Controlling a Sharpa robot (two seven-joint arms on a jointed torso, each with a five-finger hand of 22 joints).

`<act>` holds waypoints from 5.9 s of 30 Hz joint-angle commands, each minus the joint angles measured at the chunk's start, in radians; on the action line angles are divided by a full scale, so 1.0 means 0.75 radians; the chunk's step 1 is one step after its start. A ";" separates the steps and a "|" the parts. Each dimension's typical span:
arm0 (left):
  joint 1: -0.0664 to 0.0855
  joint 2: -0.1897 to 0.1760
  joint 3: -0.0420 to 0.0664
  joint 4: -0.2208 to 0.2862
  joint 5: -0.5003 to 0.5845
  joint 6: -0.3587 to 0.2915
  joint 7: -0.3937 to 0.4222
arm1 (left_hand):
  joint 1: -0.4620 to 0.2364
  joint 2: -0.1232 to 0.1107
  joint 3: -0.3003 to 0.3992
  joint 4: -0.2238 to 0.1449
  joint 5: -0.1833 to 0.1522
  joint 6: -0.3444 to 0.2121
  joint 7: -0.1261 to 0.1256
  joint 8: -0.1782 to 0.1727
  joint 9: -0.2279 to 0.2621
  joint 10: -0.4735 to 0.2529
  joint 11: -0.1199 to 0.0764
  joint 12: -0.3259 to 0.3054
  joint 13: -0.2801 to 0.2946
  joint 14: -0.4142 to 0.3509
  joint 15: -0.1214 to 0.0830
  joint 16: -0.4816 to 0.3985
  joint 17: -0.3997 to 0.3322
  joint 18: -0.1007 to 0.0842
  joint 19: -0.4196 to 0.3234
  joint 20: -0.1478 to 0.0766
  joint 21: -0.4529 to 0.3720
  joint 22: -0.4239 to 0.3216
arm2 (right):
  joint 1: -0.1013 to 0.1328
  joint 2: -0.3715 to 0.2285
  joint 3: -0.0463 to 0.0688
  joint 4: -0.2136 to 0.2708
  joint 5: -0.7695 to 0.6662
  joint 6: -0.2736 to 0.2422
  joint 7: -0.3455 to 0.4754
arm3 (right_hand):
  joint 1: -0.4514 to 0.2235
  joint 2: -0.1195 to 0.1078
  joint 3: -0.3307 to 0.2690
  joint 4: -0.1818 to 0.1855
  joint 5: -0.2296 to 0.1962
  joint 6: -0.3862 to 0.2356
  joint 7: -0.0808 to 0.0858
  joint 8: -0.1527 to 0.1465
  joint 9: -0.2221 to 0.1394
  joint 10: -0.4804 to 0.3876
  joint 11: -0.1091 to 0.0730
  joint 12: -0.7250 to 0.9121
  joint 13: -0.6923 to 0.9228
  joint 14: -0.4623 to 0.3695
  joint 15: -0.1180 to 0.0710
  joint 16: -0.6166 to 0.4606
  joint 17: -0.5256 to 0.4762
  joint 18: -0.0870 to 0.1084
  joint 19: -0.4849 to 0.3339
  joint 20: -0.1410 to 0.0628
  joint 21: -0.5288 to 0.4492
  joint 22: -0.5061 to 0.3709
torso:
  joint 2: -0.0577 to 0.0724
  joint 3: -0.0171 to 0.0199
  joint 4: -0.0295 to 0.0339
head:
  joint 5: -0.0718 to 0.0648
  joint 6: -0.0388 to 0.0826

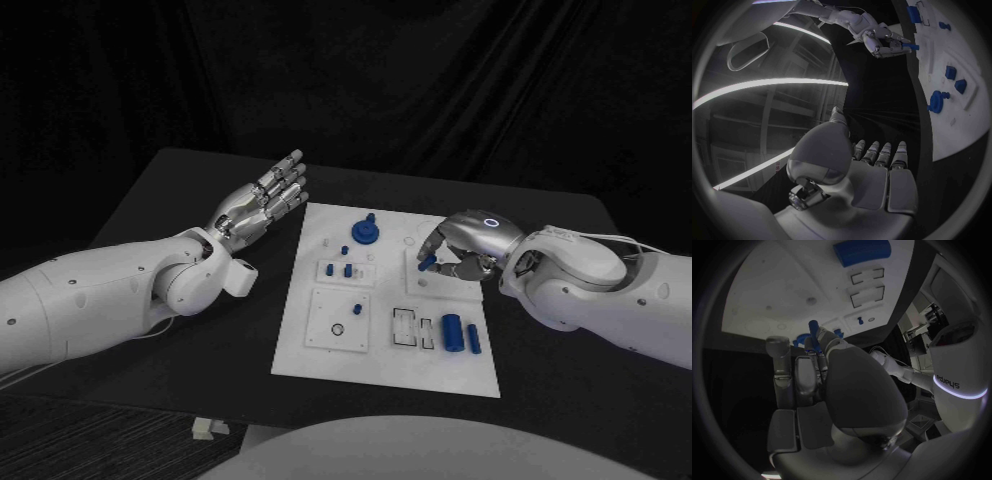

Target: Assemble the parts on the task board

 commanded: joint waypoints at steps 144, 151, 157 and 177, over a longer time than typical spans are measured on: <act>-0.041 0.045 0.001 -0.040 0.007 0.119 -0.048 | 0.135 0.061 0.026 -0.006 0.212 0.060 0.087 0.018 0.012 -0.001 0.068 -0.017 -0.003 -0.003 0.056 -0.005 -0.002 0.029 0.000 0.055 -0.008 -0.002 | -0.104 0.266 0.002 0.094 -0.179 -0.149 0.066 | -0.201 -0.134 -0.270 0.213 -0.161 -0.830 -0.153 -0.076 -0.065 -0.441 0.051 0.007 0.025 -0.089 0.030 -0.099 -0.106 0.042 -0.112 0.030 -0.348 0.054 | 0.003 0.0033 0.0063 | -0.019 0.000; -0.041 0.028 0.001 -0.033 0.007 0.101 -0.033 | 0.120 0.059 0.013 0.004 0.190 0.068 0.070 0.020 0.013 0.000 0.063 -0.010 -0.002 -0.003 0.048 -0.005 -0.002 0.030 0.000 0.052 -0.008 -0.002 | 0.023 0.043 0.003 0.200 0.128 -0.181 0.071 | -0.122 -0.034 -0.195 0.159 -0.078 -0.423 0.061 0.012 -0.019 -0.274 0.024 0.223 0.099 -0.093 0.039 -0.098 -0.111 0.039 -0.103 0.033 -0.362 0.059 | 0.002 0.0018 0.0046 | -0.048 0.000; -0.041 0.029 0.001 -0.032 0.008 0.094 -0.030 | 0.119 0.059 0.012 0.004 0.189 0.068 0.069 0.020 0.013 0.000 0.063 -0.009 -0.001 -0.003 0.047 -0.005 -0.002 0.030 0.000 0.052 -0.008 -0.002 | 0.098 -0.131 0.001 0.236 0.406 0.028 -0.066 | -0.092 -0.015 -0.180 0.109 -0.045 -0.162 -0.008 0.067 0.001 -0.056 -0.056 0.621 0.352 -0.118 -0.026 -0.156 -0.183 0.054 -0.119 -0.015 -0.443 0.044 | 0.003 0.0022 0.0045 | -0.064 0.000; -0.045 0.034 0.001 -0.044 0.008 0.106 -0.040 | 0.122 0.064 0.012 0.002 0.198 0.060 0.072 0.017 0.011 0.000 0.068 -0.011 -0.002 -0.003 0.047 -0.005 -0.002 0.031 0.000 0.054 -0.008 -0.002 | 0.064 -0.207 -0.003 0.159 0.348 0.565 -0.595 | -0.815 -0.073 -0.349 0.214 -0.040 -0.058 -0.114 0.310 0.496 0.528 -0.141 1.879 2.007 0.186 -0.113 0.364 0.601 -0.112 0.228 -0.107 0.782 0.265 | 0.003 0.0039 0.0060 | -0.119 0.000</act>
